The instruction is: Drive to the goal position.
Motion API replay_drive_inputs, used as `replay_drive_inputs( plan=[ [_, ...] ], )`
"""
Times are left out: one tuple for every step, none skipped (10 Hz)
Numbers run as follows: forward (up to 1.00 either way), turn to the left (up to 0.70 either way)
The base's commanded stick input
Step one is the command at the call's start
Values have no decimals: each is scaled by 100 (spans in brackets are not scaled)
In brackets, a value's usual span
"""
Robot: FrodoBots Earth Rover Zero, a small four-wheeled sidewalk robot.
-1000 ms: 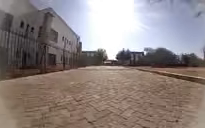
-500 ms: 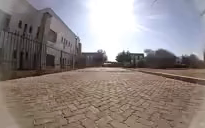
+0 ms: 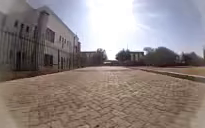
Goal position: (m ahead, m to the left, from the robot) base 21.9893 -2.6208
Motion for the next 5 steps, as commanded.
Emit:
replay_drive_inputs(
  plan=[
    [100,0],
    [100,0],
    [100,0],
    [100,0],
    [100,0]
  ],
)
